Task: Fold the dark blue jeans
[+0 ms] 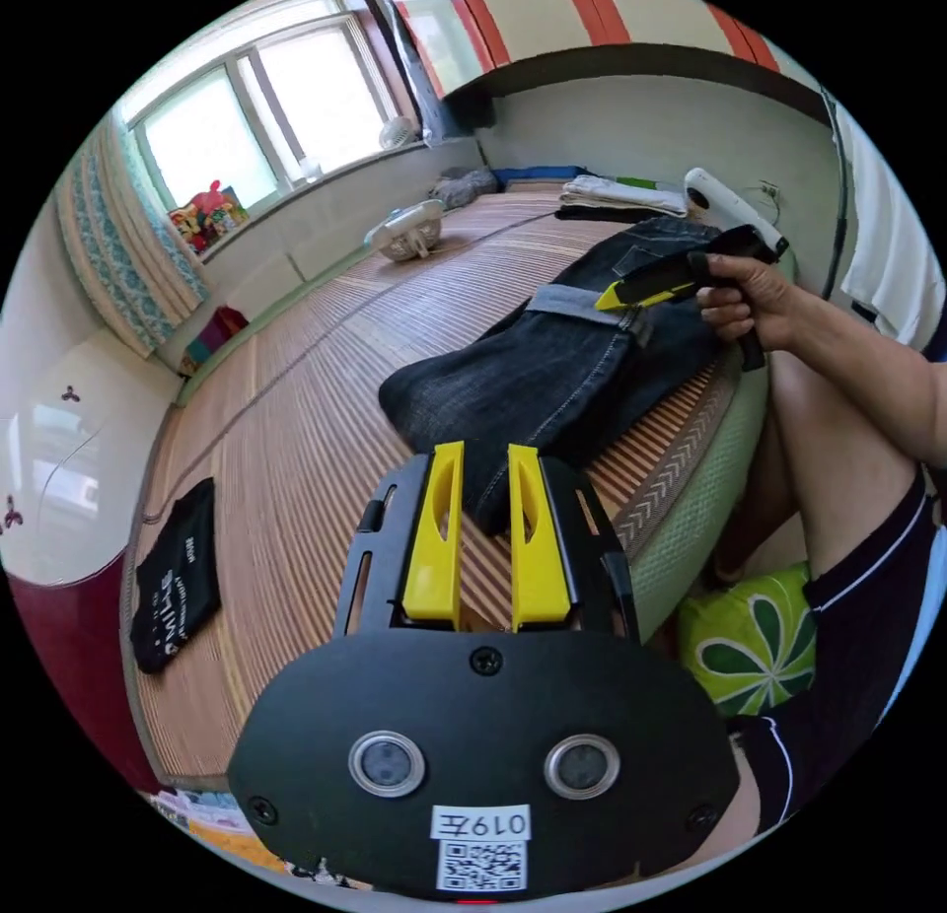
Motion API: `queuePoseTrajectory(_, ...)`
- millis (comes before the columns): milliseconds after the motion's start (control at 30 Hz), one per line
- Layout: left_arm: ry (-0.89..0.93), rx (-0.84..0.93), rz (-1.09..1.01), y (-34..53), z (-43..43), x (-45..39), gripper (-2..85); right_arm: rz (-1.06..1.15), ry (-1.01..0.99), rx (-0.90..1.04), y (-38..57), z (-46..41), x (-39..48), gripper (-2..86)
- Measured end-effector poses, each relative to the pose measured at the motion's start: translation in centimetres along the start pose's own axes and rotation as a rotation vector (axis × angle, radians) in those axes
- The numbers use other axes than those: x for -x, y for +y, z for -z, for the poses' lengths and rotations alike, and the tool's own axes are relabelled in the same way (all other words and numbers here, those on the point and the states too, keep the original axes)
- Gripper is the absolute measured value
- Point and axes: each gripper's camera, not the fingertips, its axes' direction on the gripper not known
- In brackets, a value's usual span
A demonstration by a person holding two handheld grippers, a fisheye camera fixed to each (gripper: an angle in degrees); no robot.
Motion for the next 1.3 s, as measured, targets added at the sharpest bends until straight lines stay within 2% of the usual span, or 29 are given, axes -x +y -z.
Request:
queuePoseTrajectory(133,-0.054,0.054,0.004,2.0,-0.2,-1.9,10.8,0.021,0.041,-0.017,0.4,0.1,1.3,6.5)
queuePoseTrajectory(267,-0.248,0.08,-0.116,2.9,-0.7,-5.5,11.3,0.004,0.031,-0.025,0.8,0.2,1.3,6.5)
queuePoseTrajectory(433,-0.357,0.106,-0.216,3.4,-1.5,-8.2,10.2,-0.002,0.032,-0.032,1.3,0.3,1.8,6.4)
queuePoseTrajectory(700,-0.364,0.1,-0.21,2.9,-1.2,-8.4,8.3,0.001,0.036,-0.033,1.9,0.2,2.8,6.4)
queuePoseTrajectory(967,-0.515,0.166,-0.359,2.9,-3.1,-9.7,6.3,0.016,0.052,-0.03,2.4,0.0,4.5,6.3)
queuePoseTrajectory(1300,-0.528,0.227,-0.501,2.7,-3.6,-9.5,1.3,0.079,0.137,-0.073,3.0,1.5,7.4,5.2)
